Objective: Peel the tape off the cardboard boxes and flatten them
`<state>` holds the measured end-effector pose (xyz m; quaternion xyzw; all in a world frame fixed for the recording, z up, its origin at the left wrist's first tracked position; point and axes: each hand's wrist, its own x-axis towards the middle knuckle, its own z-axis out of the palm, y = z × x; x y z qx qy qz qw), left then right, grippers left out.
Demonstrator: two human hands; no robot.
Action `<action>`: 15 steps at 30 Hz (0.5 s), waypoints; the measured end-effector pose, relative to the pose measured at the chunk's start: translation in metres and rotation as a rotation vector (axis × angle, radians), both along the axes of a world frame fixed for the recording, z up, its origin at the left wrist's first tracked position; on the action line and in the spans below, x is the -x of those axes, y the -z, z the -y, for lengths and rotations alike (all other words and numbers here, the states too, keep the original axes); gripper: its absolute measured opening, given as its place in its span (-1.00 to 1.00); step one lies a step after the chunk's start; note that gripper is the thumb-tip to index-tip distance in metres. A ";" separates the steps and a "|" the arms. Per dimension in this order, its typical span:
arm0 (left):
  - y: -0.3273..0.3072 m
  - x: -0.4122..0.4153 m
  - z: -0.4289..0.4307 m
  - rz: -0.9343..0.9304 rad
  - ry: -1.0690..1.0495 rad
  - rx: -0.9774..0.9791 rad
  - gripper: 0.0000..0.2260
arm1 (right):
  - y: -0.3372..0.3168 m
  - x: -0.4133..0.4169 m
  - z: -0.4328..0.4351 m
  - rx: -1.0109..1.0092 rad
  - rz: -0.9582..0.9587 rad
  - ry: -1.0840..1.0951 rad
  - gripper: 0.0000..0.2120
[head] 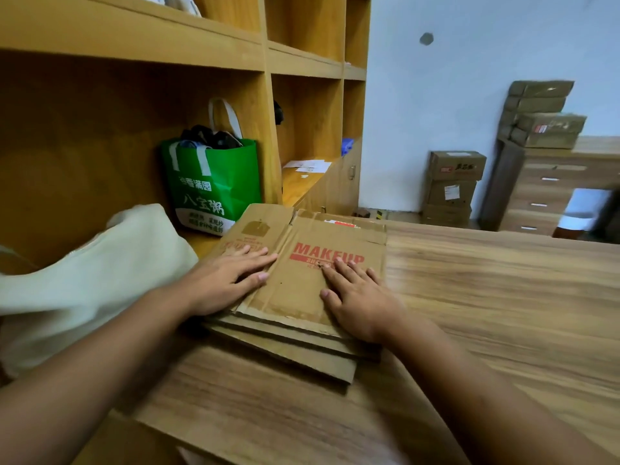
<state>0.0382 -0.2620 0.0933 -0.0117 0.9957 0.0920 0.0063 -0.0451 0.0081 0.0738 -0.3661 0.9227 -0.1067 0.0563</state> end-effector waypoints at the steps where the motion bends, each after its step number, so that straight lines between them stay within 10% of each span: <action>1: 0.001 -0.001 -0.003 0.011 -0.007 0.018 -0.48 | 0.001 -0.001 0.000 0.009 -0.007 0.005 -0.43; 9: -0.029 -0.007 -0.023 0.065 -0.080 0.190 -0.53 | -0.022 -0.004 -0.001 0.034 0.068 -0.004 -0.45; 15: -0.070 -0.028 -0.065 -0.239 -0.120 0.127 -0.65 | -0.059 -0.015 -0.034 0.513 0.055 0.033 -0.61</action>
